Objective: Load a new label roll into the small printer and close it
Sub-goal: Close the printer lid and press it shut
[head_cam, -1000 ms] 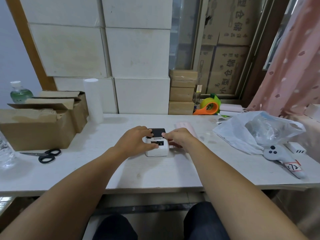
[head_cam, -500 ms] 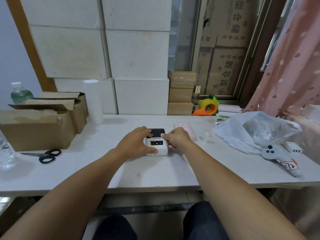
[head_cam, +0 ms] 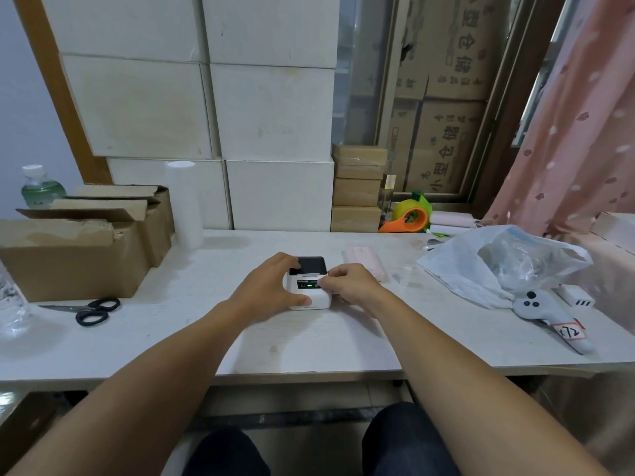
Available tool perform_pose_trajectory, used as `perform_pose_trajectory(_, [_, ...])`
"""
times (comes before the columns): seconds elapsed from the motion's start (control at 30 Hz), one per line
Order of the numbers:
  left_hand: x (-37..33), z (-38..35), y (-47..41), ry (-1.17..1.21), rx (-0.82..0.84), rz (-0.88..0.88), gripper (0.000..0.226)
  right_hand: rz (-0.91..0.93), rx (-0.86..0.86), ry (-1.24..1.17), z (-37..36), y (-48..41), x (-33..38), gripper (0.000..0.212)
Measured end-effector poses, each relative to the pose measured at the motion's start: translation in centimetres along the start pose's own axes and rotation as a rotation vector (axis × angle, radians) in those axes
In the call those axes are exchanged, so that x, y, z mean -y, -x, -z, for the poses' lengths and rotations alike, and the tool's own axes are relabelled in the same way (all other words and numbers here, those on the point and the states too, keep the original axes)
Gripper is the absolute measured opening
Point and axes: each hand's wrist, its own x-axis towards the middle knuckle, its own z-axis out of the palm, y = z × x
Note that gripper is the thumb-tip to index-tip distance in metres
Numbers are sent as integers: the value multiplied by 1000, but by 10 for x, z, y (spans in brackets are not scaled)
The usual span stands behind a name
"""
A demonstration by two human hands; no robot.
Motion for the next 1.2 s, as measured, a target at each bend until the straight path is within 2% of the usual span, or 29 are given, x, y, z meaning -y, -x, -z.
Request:
perform_pose_trajectory(0.17, [-1, 1, 0, 59, 13, 23, 83, -19, 17, -16, 2, 3, -3, 40])
perform_pose_trajectory(0.3, [2, -3, 1, 195, 10, 135, 90, -38, 12, -23, 1, 3, 0, 36])
perform_pose_trajectory(0.47, [6, -9, 0, 292, 11, 182, 79, -108, 17, -20, 0, 2, 10, 42])
perform_pose_trajectory(0.63, [2, -7, -1, 282, 34, 166, 64, -125, 23, -49, 2, 4, 13, 37])
perform_pose_trajectory(0.87, [-1, -7, 2, 369, 59, 299, 50, -134, -3, -67, 0, 7, 13, 29])
perform_pose_trajectory(1.2, [-6, -6, 4, 376, 56, 316, 53, -147, -11, -89, 1, 9, 18, 31])
